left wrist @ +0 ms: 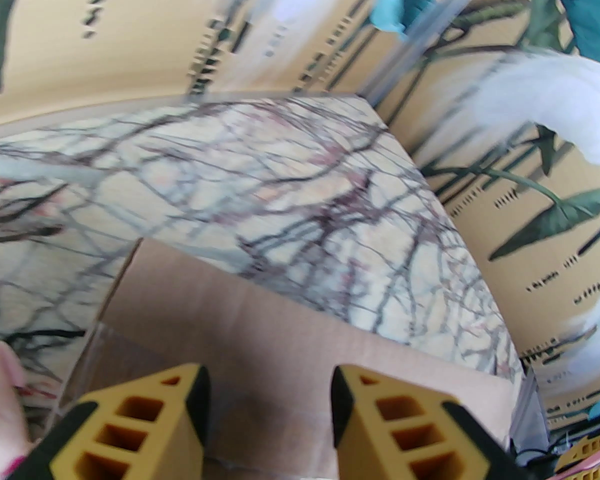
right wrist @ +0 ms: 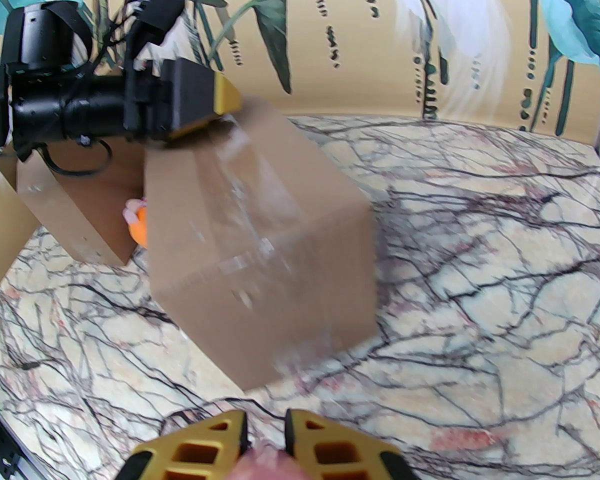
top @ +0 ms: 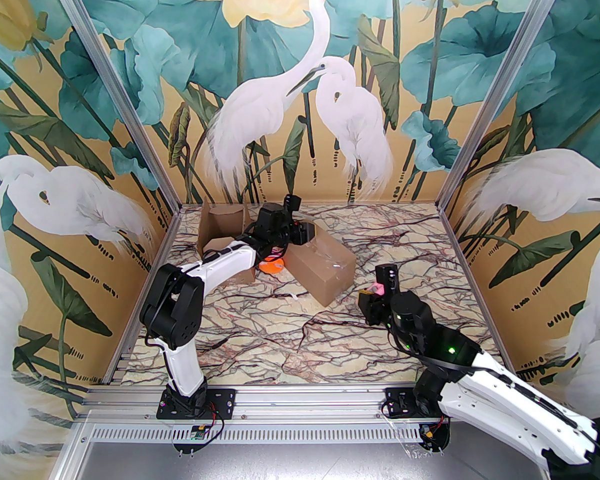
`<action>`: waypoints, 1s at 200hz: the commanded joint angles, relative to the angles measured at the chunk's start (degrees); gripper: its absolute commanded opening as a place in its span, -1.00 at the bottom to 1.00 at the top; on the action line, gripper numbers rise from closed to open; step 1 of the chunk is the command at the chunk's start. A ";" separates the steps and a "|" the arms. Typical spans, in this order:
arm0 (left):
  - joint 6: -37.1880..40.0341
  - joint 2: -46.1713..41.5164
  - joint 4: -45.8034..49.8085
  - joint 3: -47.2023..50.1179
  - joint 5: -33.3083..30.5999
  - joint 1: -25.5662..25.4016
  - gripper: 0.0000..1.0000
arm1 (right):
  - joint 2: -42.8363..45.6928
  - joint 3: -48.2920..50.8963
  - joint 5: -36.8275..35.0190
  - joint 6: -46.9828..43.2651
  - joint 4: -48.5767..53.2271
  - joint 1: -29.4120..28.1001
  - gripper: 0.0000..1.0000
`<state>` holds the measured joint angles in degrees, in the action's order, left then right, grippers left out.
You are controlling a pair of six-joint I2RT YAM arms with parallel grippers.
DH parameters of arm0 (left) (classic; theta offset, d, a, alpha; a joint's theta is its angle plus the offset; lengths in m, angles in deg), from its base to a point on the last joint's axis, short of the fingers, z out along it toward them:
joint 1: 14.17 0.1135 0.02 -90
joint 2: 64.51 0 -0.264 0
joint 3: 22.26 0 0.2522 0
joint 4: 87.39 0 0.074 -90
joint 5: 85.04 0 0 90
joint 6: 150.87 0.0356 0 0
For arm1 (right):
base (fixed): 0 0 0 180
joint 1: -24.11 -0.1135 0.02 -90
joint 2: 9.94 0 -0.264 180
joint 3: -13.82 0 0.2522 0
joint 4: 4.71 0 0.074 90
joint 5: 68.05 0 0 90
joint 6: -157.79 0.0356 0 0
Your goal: Unpack the express box
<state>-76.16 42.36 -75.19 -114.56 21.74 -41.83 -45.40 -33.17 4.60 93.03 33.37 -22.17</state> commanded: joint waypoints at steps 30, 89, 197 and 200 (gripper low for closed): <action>0.54 1.11 11.32 0.47 -0.83 -0.35 0.07 | 3.52 1.15 -7.06 1.13 0.83 0.00 -1.00; 5.69 -7.37 16.93 -2.66 0.81 -0.95 0.46 | -7.26 2.63 -7.64 3.93 -7.18 4.85 -1.00; 7.93 -6.30 24.22 -1.65 4.08 6.38 0.58 | -28.41 -5.35 7.88 -0.23 -18.45 17.61 -1.00; 7.78 -6.30 23.97 -1.33 4.43 6.32 0.58 | -29.10 -5.75 8.10 -0.53 -18.55 17.81 -1.00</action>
<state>-68.57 34.98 -52.68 -117.17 23.16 -35.76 -71.32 -34.70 8.98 94.95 18.33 -6.09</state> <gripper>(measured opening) 0.785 0.181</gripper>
